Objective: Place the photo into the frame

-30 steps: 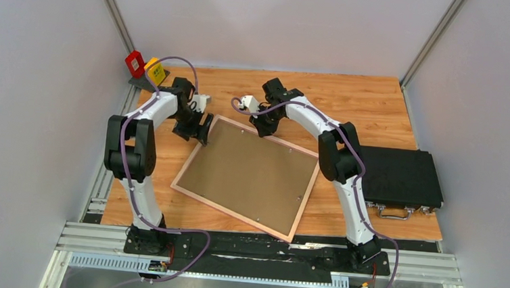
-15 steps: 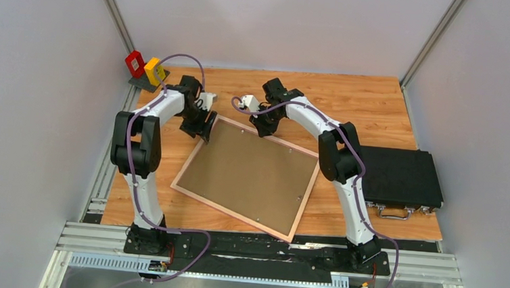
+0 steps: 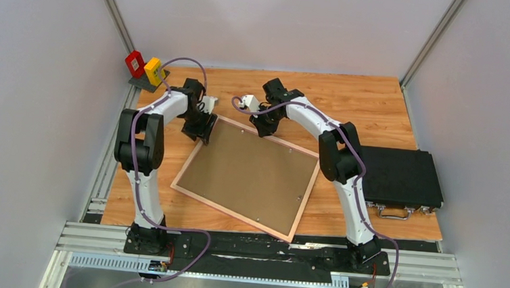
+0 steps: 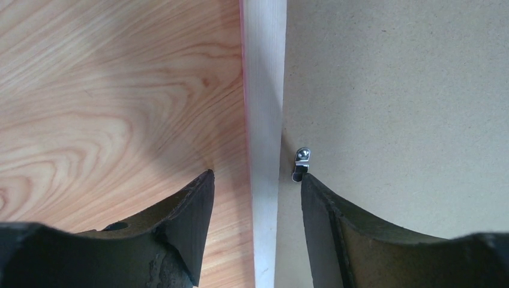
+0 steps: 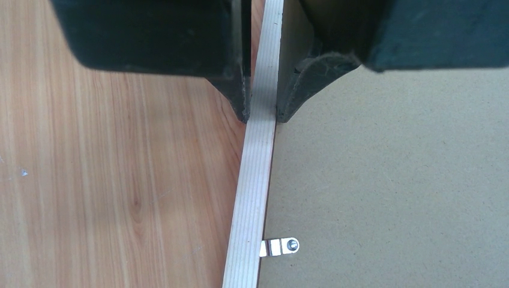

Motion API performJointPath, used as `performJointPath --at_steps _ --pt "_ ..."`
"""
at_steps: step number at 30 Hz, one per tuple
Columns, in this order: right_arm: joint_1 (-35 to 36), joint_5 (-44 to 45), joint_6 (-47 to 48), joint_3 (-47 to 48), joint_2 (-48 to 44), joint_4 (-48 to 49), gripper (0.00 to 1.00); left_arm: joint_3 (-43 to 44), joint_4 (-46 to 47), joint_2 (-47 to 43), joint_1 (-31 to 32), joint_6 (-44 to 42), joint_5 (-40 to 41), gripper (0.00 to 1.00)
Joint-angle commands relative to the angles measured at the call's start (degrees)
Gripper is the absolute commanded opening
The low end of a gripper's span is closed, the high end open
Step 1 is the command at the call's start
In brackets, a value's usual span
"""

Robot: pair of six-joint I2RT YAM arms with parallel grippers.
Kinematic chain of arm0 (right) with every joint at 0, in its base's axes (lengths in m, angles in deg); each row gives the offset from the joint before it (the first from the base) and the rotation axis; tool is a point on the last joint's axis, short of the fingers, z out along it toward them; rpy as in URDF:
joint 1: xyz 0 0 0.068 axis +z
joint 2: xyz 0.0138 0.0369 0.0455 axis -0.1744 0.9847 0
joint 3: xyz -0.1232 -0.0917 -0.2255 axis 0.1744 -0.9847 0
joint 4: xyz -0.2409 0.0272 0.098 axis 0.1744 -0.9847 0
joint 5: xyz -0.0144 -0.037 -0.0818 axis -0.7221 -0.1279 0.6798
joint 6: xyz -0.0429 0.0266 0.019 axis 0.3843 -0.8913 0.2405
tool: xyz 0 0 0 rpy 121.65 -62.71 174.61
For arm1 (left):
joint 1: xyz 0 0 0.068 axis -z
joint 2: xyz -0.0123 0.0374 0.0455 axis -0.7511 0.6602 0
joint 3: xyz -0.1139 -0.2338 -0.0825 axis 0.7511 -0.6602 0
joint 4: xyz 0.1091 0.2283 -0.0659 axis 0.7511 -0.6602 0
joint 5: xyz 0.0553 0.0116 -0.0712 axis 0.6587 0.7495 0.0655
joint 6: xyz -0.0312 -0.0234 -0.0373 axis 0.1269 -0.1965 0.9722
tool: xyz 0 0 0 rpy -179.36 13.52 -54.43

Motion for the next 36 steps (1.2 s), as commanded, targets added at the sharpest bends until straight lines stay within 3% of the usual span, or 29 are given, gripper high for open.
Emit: performJointPath --at_steps 1,15,27,36 --pt "0.5 -0.7 1.3 -1.3 -1.8 2.6 0.0 1.8 1.5 0.4 0.6 0.7 0.2 0.62" --pt "0.5 -0.4 1.2 -1.9 -1.5 3.0 0.0 2.4 1.7 1.7 1.5 0.8 0.7 0.55" --pt "0.5 -0.2 1.2 -2.3 -1.2 3.1 0.0 4.0 1.8 3.1 1.5 0.6 0.9 0.34" --pt "0.5 0.0 1.3 -2.8 -1.0 3.1 0.0 5.4 1.2 4.1 1.5 0.3 0.1 0.25"
